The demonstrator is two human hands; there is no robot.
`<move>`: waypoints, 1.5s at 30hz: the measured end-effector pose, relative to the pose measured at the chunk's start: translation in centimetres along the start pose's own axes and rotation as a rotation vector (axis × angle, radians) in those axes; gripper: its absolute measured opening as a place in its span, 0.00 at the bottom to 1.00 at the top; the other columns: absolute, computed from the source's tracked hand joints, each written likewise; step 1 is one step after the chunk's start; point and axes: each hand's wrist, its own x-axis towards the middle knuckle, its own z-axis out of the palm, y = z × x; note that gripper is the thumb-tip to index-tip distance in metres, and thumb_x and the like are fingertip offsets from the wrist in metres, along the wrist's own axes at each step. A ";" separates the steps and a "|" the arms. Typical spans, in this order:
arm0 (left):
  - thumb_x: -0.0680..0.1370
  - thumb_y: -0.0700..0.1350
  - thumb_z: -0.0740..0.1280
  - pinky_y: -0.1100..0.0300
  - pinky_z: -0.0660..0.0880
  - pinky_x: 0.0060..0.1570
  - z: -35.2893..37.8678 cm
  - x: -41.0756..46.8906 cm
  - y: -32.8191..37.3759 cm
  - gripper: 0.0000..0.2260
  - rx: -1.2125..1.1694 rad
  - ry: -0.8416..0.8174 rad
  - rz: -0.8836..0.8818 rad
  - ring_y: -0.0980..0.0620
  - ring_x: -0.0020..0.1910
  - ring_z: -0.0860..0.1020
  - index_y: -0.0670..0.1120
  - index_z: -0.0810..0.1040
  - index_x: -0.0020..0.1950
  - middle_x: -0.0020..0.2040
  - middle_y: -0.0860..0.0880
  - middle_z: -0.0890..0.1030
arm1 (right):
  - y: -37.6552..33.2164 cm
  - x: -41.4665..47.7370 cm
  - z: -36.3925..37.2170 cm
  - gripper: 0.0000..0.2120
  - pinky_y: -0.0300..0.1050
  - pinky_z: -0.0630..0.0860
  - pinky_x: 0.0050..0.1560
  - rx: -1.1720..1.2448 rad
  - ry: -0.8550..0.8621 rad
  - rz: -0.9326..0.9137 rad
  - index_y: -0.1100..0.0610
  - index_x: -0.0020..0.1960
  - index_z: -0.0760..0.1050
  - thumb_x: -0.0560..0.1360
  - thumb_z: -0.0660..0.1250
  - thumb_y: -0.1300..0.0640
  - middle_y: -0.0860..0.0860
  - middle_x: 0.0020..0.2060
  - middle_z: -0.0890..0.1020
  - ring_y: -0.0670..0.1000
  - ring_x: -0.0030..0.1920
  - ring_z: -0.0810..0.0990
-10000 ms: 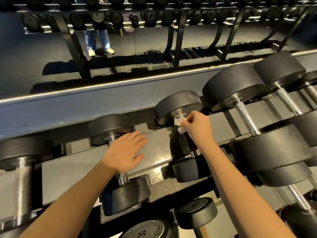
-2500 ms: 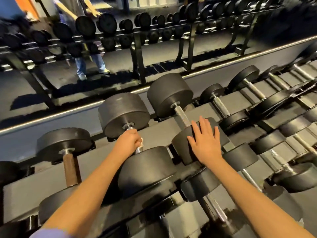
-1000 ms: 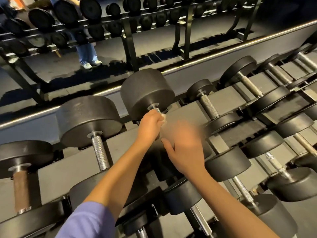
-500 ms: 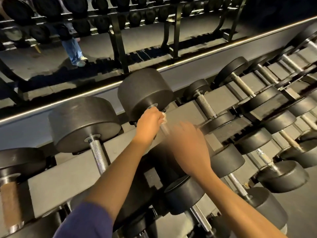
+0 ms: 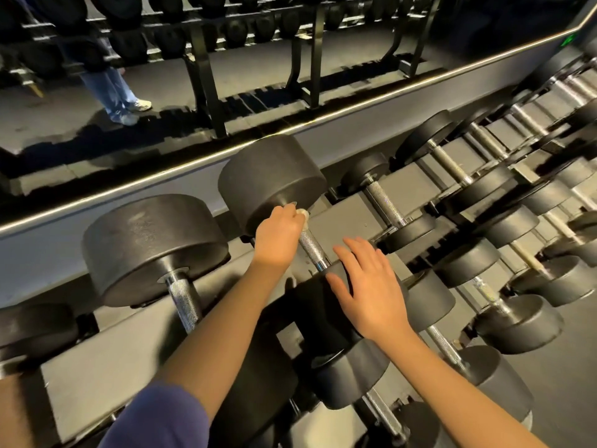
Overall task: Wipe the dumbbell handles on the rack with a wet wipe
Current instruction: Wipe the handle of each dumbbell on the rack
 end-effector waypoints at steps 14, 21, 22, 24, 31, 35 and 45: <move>0.81 0.47 0.60 0.54 0.70 0.52 -0.4 0.4 0.5 0.11 -0.194 -0.327 0.266 0.47 0.57 0.72 0.45 0.80 0.56 0.54 0.46 0.75 | 0.0 -0.5 -0.2 0.25 0.49 0.54 0.74 0.106 0.042 0.055 0.53 0.73 0.65 0.78 0.60 0.45 0.50 0.73 0.66 0.51 0.75 0.59; 0.81 0.43 0.60 0.51 0.73 0.54 -0.1 0.6 1.5 0.10 -0.096 -0.369 0.283 0.47 0.58 0.69 0.43 0.80 0.55 0.55 0.45 0.74 | -0.2 -0.5 -0.2 0.29 0.47 0.53 0.73 0.099 0.047 0.145 0.53 0.74 0.62 0.77 0.60 0.41 0.51 0.74 0.63 0.51 0.75 0.58; 0.81 0.43 0.60 0.51 0.72 0.55 -0.2 0.4 1.4 0.10 -0.101 -0.381 0.311 0.48 0.59 0.69 0.44 0.80 0.56 0.55 0.46 0.74 | -0.2 -0.5 -0.2 0.30 0.48 0.53 0.74 0.098 0.041 0.157 0.54 0.74 0.61 0.77 0.59 0.41 0.51 0.75 0.62 0.51 0.75 0.57; 0.81 0.43 0.61 0.55 0.73 0.54 -0.3 0.7 0.8 0.09 -0.027 -0.352 0.315 0.49 0.60 0.68 0.45 0.78 0.57 0.57 0.48 0.73 | -0.2 -0.4 -0.3 0.32 0.48 0.53 0.74 0.094 0.029 0.173 0.54 0.75 0.59 0.77 0.58 0.40 0.51 0.75 0.60 0.51 0.76 0.55; 0.78 0.40 0.62 0.50 0.75 0.49 0.7 0.6 0.9 0.07 -0.028 -0.250 0.170 0.44 0.56 0.72 0.43 0.78 0.52 0.50 0.45 0.72 | -0.2 -0.5 -0.3 0.33 0.48 0.54 0.74 0.095 0.026 0.173 0.55 0.76 0.58 0.77 0.59 0.39 0.52 0.75 0.60 0.51 0.76 0.56; 0.67 0.39 0.72 0.54 0.77 0.30 0.0 0.3 0.9 0.03 -0.021 -0.193 0.330 0.44 0.41 0.77 0.45 0.80 0.37 0.37 0.46 0.76 | -0.2 -0.4 -0.2 0.33 0.49 0.55 0.74 0.106 0.022 0.185 0.54 0.76 0.58 0.77 0.59 0.39 0.52 0.76 0.59 0.51 0.76 0.55; 0.74 0.39 0.69 0.54 0.68 0.39 -0.5 0.3 1.7 0.02 0.006 -0.304 0.325 0.40 0.45 0.77 0.44 0.82 0.43 0.43 0.44 0.78 | -0.1 -0.5 0.1 0.31 0.52 0.61 0.72 0.084 0.070 0.170 0.56 0.73 0.63 0.76 0.61 0.40 0.53 0.73 0.66 0.53 0.74 0.62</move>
